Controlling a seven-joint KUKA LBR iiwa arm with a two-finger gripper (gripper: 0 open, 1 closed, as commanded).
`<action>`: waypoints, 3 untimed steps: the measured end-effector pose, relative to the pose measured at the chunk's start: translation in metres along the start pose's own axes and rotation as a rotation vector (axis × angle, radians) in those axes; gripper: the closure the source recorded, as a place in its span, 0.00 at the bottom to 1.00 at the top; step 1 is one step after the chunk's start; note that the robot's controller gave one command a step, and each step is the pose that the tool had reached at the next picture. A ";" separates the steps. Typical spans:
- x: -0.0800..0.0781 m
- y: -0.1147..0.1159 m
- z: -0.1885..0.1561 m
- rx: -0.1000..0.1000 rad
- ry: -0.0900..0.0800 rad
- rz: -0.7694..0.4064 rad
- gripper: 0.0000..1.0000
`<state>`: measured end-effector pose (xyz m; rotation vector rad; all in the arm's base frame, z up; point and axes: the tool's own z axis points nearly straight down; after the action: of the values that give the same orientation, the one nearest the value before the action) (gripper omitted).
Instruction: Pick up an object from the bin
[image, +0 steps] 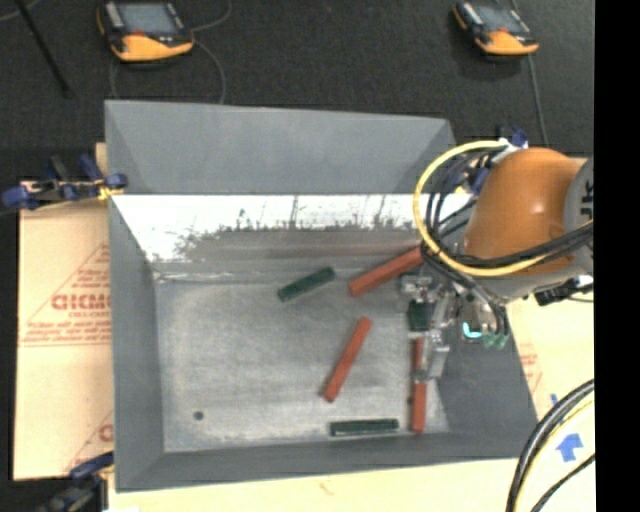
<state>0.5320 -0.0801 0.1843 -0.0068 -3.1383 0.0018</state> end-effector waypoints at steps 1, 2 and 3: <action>-0.002 0.000 -0.003 0.001 -0.007 -0.004 1.00; -0.002 0.000 -0.003 0.001 -0.007 -0.005 0.00; -0.003 0.095 0.116 -0.002 -0.003 -0.337 0.00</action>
Offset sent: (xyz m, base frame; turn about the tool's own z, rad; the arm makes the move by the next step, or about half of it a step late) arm 0.0000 0.0000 0.0000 0.0000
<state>0.5349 0.0145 0.0680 0.5199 -3.0973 -0.0026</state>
